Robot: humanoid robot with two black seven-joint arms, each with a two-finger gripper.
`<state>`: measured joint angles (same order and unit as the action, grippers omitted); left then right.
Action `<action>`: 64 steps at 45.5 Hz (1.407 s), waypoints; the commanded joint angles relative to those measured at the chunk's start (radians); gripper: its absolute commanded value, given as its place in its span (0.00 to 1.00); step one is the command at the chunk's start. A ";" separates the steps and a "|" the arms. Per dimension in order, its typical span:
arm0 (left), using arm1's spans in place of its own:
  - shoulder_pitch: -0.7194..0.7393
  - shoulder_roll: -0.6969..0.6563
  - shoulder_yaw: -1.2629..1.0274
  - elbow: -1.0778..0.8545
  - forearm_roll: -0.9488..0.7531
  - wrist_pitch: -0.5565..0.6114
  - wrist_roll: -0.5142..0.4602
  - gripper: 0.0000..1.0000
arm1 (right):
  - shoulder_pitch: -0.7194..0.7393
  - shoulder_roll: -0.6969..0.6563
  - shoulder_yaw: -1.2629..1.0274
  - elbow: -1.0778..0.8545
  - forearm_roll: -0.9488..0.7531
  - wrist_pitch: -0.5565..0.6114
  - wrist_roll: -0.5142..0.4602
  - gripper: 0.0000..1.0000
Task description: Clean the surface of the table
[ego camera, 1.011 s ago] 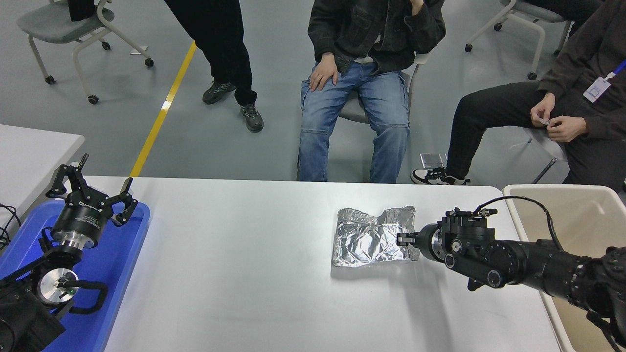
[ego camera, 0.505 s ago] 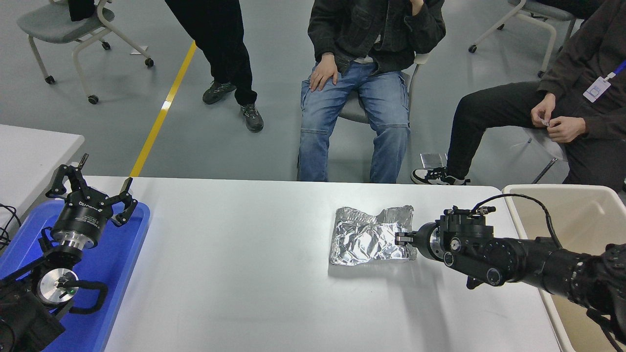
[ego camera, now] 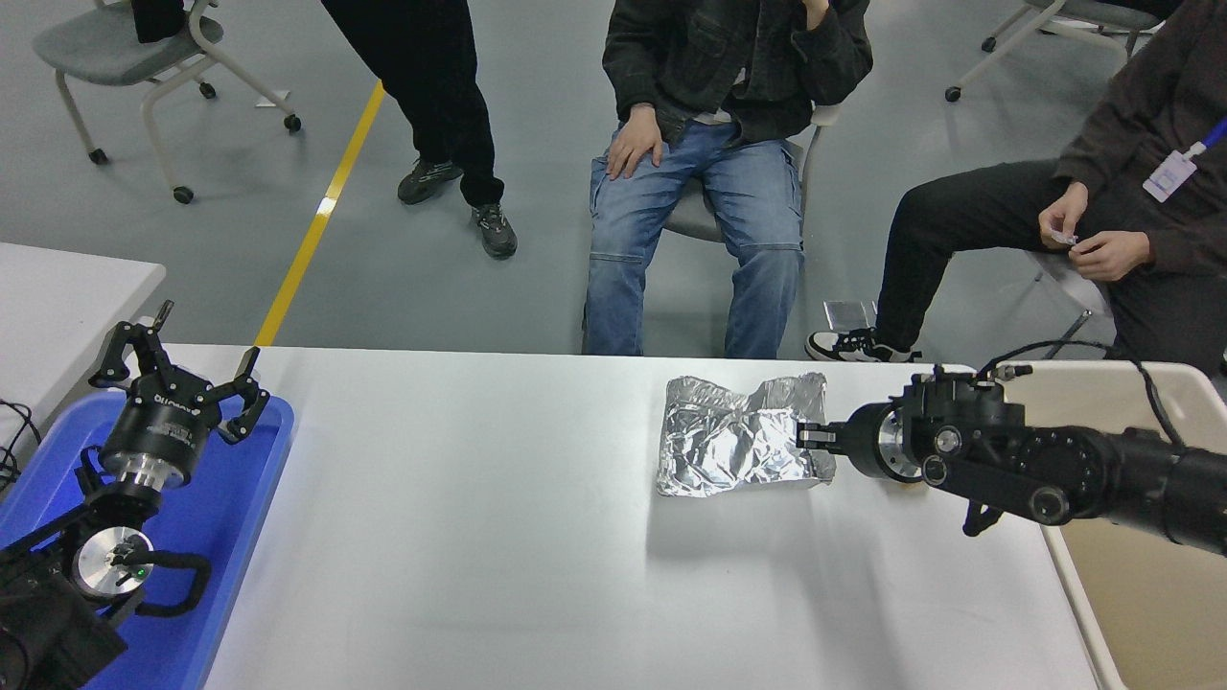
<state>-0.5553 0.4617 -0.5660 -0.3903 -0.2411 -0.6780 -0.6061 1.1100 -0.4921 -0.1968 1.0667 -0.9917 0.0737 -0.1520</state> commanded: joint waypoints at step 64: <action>0.000 0.000 0.000 -0.001 0.000 0.000 0.000 1.00 | 0.361 -0.649 0.003 0.262 0.073 0.356 -0.009 0.00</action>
<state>-0.5553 0.4617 -0.5660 -0.3908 -0.2408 -0.6780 -0.6059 1.5394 -1.0743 -0.2010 1.4272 -0.9070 0.4264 -0.1715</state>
